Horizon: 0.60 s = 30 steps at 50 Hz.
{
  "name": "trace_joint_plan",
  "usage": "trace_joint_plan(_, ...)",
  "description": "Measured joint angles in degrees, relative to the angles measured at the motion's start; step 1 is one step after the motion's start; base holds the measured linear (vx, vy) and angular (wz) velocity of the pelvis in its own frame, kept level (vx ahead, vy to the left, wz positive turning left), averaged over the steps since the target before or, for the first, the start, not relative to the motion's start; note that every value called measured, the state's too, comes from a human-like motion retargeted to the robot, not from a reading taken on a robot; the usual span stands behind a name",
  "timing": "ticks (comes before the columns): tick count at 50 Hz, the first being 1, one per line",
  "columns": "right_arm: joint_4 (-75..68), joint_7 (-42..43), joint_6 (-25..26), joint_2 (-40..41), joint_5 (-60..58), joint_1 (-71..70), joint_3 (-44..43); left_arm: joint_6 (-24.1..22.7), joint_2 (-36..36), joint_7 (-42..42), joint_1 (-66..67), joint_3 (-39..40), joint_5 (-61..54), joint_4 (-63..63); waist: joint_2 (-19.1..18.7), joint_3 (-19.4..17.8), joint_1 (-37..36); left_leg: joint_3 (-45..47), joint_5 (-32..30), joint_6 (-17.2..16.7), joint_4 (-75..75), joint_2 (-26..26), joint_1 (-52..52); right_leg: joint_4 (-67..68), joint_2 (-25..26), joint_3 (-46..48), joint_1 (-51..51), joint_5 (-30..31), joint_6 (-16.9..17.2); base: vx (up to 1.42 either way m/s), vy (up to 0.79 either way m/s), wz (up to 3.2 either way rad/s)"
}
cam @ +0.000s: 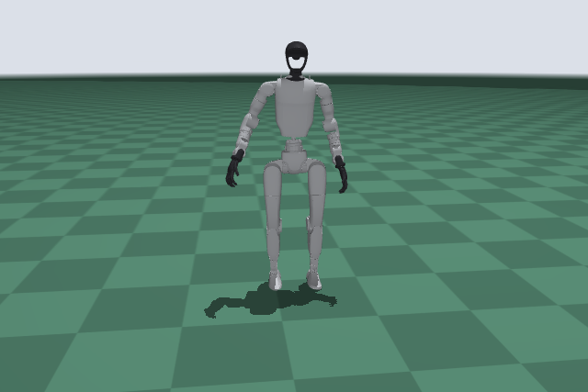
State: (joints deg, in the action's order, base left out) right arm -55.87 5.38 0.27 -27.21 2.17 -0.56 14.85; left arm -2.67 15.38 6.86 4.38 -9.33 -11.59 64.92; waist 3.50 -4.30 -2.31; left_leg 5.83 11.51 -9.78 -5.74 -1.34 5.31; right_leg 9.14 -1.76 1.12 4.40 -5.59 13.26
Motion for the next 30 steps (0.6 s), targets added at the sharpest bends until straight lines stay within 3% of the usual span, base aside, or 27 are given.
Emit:
trace_joint_plan(5, 0.46, -0.50, -0.52, 6.10, 0.46, 3.73, 2.76, -0.40, -2.00, 0.77, 1.41, -0.60, 0.19, -0.75, -1.04, -0.02, -0.22, 1.31, 0.06, -0.50, 0.45, 0.48, 0.18, -2.66, -0.11, 0.79, 1.27, -1.19, -1.14, 0.03, 0.02, -0.25)
trace_joint_plan(15, 7.20, 1.52, -2.44, 8.03, 2.98, 11.78, 4.88, -1.67, -3.77, 4.52, 2.81, -1.84, 0.86, -2.07, -2.33, 0.66, -0.01, 0.71, -0.03, -0.03, 1.05, -0.39, -0.04, -1.08, -1.97, 4.68, 0.38, -0.92, -1.17, 0.02, 0.01, 0.08)
trace_joint_plan(23, 0.74, 4.86, -2.02, 12.70, 6.22, 12.93, 1.69, -1.08, -3.82, 7.04, 2.12, -3.95, 3.87, -2.83, -3.03, 1.40, -0.99, -0.57, 0.22, 0.36, 0.86, -0.75, 0.10, -2.40, -2.29, 6.07, 1.78, -0.66, -0.16, 0.02, 0.00, 0.09)
trace_joint_plan(30, -1.15, 6.40, -1.92, 13.72, 2.62, 12.35, 4.14, -1.34, -3.73, 6.45, 0.90, -5.14, 4.18, -1.82, -3.24, 1.90, -1.30, -0.81, 0.44, 0.35, 0.55, -0.69, 0.34, -2.94, -2.21, 6.38, 2.51, -0.72, -0.17, 0.00, 0.00, 0.00)
